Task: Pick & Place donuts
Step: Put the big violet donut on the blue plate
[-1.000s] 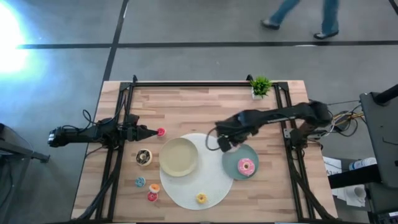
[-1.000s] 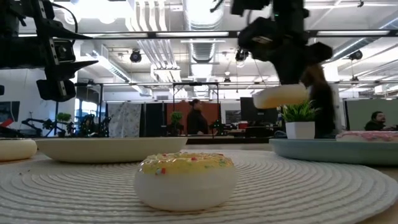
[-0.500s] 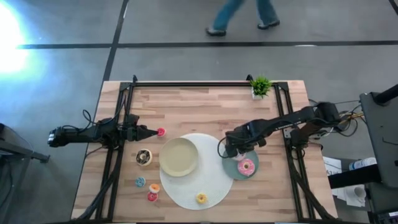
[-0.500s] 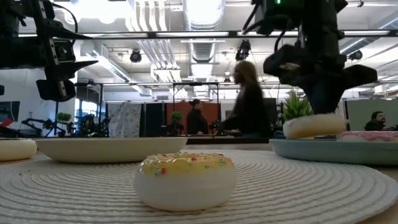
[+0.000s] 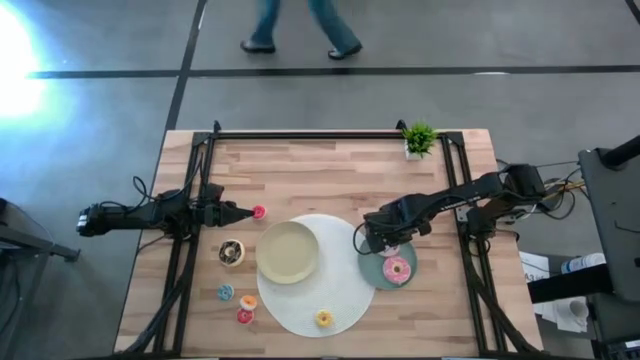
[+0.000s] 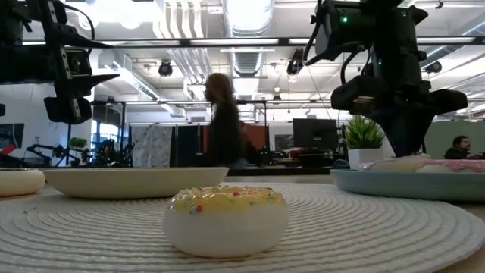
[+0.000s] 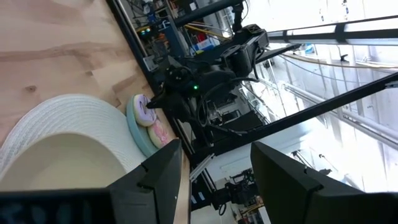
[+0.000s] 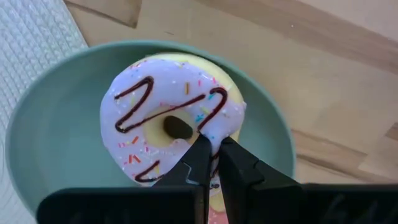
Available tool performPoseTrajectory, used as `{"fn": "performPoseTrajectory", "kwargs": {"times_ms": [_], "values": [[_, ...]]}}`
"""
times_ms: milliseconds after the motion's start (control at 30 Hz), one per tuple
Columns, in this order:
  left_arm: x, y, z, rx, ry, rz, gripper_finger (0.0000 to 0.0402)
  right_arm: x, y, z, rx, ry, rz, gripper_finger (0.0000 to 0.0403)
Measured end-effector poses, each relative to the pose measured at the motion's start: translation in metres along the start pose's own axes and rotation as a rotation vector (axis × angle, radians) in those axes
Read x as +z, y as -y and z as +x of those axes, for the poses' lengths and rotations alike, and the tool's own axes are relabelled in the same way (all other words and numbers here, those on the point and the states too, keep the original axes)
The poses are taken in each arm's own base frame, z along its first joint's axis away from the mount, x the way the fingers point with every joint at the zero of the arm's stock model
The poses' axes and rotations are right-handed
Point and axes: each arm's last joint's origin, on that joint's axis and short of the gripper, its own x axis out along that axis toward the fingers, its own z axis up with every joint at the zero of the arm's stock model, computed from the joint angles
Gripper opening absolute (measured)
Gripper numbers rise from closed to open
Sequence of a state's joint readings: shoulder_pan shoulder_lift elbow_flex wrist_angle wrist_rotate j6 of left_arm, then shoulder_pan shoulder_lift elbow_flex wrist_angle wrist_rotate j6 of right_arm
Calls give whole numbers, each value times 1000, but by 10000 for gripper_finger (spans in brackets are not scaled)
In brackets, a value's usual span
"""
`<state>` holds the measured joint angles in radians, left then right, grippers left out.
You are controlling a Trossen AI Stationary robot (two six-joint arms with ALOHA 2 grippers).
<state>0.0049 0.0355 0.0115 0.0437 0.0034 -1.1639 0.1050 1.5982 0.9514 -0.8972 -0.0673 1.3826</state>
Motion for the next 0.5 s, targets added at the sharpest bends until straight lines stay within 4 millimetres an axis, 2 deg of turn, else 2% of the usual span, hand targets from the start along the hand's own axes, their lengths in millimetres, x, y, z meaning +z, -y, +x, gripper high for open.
{"fn": "performPoseTrajectory", "kwargs": {"times_ms": [167, 500], "values": [[0, 0, 0, 1, 2, 0, 168, 1, -4, -5, 20, 27, -47, 44], [0, 0, 0, 0, 2, 0, 168, 1, -6, -9, 26, 25, -118, 188]]}}
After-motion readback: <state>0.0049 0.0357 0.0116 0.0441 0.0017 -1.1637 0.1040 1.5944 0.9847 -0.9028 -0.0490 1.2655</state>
